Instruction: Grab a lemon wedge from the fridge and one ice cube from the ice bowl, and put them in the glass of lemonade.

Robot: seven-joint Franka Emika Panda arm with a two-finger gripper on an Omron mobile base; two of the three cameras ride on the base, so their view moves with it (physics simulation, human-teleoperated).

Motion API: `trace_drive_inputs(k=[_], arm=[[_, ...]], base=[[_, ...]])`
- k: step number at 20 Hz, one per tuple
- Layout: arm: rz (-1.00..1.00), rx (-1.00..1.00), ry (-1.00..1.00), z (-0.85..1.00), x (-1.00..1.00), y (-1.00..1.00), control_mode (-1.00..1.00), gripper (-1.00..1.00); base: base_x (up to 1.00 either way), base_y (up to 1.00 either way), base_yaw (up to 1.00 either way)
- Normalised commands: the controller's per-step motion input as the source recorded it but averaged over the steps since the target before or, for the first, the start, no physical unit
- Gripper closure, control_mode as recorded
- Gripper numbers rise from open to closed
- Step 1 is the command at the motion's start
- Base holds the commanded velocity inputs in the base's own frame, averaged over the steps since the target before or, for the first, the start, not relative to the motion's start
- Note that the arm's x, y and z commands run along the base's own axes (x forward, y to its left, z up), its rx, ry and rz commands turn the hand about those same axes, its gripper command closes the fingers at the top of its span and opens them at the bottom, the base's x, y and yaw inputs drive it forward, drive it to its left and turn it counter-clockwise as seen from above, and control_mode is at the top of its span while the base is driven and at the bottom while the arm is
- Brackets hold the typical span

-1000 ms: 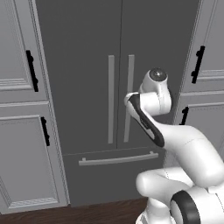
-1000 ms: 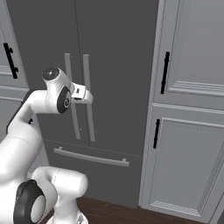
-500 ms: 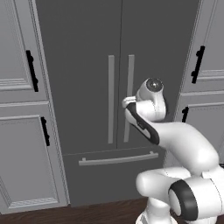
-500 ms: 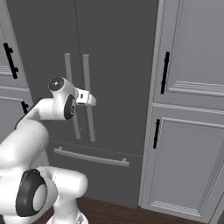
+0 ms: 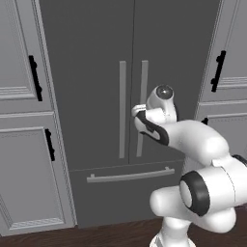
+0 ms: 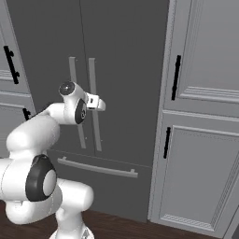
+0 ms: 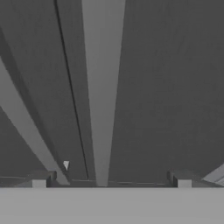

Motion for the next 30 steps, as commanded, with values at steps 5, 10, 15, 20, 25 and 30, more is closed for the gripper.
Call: trace_drive_inputs(k=[5, 10, 15, 20, 25, 30], arm=[[0.0, 0.0, 0.0, -0.39, 0.4, 0.02, -1.0, -1.0], [0.0, 0.0, 0.0, -0.28, 0.46, 0.0, -1.0, -1.0], [0.0, 0.0, 0.0, -0.2, 0.37, 0.0, -1.0, -1.0], [0.0, 0.0, 0.0, -0.1, 0.26, 0.0, -1.0, -1.0], [0.0, 0.0, 0.0, -0.15, 0.38, 0.0, -1.0, -1.0], [0.0, 0.0, 0.0, -0.18, 0.39, 0.0, -1.0, -1.0]], base=[[0.0, 0.0, 0.0], [0.0, 0.0, 0.0], [0.0, 0.0, 0.0], [0.0, 0.0, 0.0], [0.0, 0.0, 0.0], [0.0, 0.0, 0.0]])
